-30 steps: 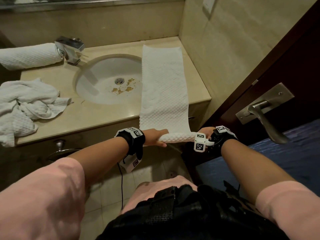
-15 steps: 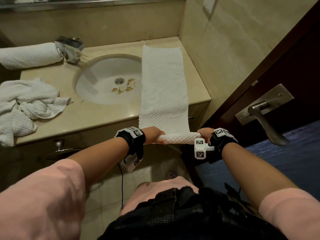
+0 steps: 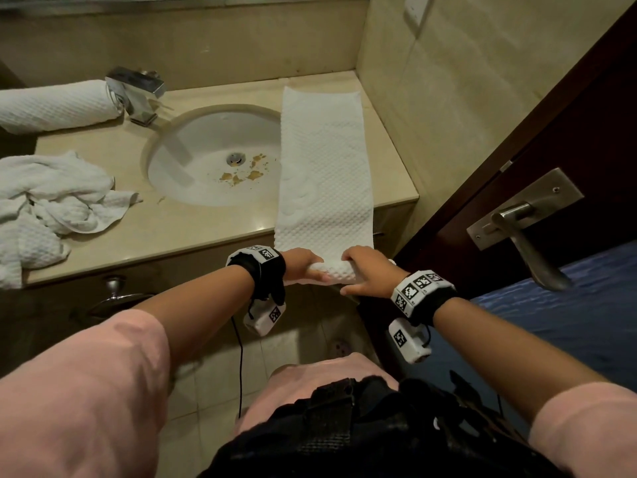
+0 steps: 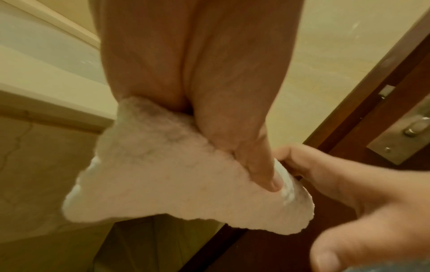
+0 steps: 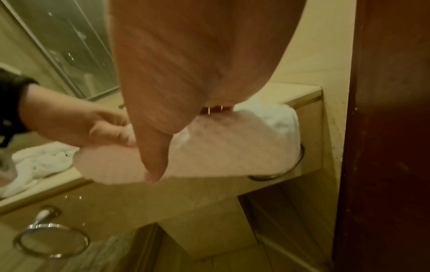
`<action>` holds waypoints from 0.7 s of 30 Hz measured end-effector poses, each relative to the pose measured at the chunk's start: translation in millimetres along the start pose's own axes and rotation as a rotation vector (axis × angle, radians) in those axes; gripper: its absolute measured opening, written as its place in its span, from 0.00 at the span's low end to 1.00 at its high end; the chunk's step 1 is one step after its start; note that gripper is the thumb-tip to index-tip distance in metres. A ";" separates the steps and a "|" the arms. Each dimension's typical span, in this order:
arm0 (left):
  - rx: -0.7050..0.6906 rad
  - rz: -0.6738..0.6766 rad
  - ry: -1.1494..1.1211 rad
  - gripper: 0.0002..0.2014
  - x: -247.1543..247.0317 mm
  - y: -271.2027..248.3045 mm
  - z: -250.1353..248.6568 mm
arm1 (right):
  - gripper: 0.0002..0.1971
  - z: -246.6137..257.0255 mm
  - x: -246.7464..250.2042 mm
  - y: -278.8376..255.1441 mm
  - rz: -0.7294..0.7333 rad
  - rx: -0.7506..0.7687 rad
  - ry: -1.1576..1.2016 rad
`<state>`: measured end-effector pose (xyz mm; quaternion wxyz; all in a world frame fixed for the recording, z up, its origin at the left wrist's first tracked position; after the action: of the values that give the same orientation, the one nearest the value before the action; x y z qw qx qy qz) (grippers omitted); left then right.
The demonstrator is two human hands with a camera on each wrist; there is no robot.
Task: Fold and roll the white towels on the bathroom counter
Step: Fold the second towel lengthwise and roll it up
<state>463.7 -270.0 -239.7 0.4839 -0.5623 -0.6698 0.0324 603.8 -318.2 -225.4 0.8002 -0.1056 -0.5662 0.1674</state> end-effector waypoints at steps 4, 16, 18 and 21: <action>-0.014 0.027 -0.113 0.23 2.8 3.7 6.8 | 0.41 4.6 -20.9 -1.8 -0.048 -0.001 -0.168; 0.053 -0.066 0.323 0.27 7.8 0.2 6.3 | 0.23 10.0 -27.6 28.2 0.020 -0.134 -0.181; -0.007 -0.212 0.431 0.22 7.9 -4.9 -3.5 | 0.26 9.0 -25.4 32.1 0.024 -0.145 -0.149; -0.111 -0.389 0.503 0.18 1.6 -10.7 -18.7 | 0.25 10.3 -17.7 36.7 0.036 -0.146 -0.103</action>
<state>469.0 -282.0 -222.5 0.6001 -0.4395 -0.6248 -0.2373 583.3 -291.4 -250.5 0.7570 -0.1648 -0.6154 0.1453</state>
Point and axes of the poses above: each hand's wrist, its own y-axis towards the middle knuckle, its own x-axis out of the back of the hand, z = x × y, the point moved 6 cm from there along y, towards the middle knuckle, and after that the axes turned 5 degrees about -x, right-handed, at the moved point
